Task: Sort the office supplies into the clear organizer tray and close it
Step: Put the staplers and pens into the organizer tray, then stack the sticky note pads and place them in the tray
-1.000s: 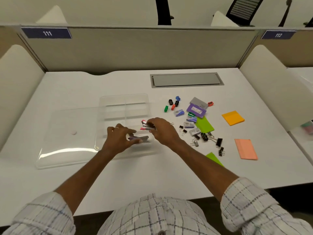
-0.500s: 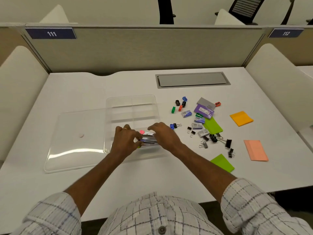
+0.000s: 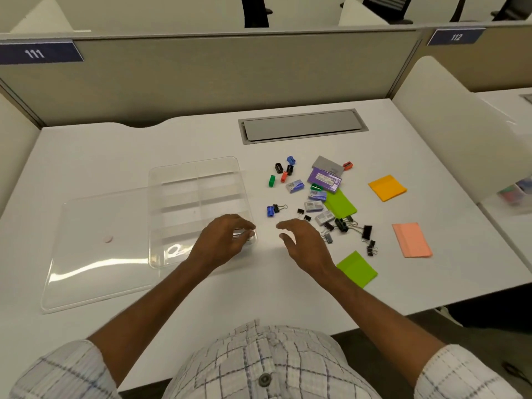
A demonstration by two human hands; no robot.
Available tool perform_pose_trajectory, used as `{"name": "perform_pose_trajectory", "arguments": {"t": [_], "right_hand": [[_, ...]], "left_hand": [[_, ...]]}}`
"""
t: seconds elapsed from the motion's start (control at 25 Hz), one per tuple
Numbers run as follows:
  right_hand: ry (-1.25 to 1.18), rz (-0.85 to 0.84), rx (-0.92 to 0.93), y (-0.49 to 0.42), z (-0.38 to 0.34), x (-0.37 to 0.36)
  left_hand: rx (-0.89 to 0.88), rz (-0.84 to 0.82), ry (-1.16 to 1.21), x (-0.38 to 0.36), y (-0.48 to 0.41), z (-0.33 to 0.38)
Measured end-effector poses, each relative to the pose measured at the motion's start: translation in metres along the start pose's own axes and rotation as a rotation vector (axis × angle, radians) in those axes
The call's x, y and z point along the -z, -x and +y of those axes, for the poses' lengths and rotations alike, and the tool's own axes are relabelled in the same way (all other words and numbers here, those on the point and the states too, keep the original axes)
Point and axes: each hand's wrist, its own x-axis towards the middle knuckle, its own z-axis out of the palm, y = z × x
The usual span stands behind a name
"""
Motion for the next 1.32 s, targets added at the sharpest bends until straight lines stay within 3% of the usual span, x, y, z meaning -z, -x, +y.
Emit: {"name": "perform_pose_trajectory", "arguments": {"t": [0.32, 0.48, 0.64, 1.0, 1.12, 1.24, 1.32], "right_hand": [[0.017, 0.149, -0.378, 0.075, 0.085, 0.054], [0.117, 0.010, -0.580, 0.097, 0.120, 0.070], [0.107, -0.079, -0.616, 0.102, 0.135, 0.071], [-0.013, -0.029, -0.609, 0.088, 0.142, 0.087], [-0.186, -0.028, -0.586, 0.084, 0.139, 0.103], [-0.446, -0.033, -0.601, 0.080, 0.139, 0.126], [-0.462, 0.004, -0.579, 0.077, 0.148, 0.141]], "left_hand": [[-0.061, -0.244, 0.140, -0.084, -0.020, 0.081], [-0.045, -0.394, 0.164, -0.123, -0.029, 0.110], [-0.035, -0.515, 0.077, -0.154, -0.033, 0.125], [-0.012, -0.436, 0.133, -0.181, -0.025, 0.128], [-0.013, -0.341, 0.212, -0.180, -0.026, 0.128], [0.101, -0.277, 0.372, -0.177, -0.034, 0.132], [0.211, -0.267, 0.545, -0.173, -0.038, 0.134]]}}
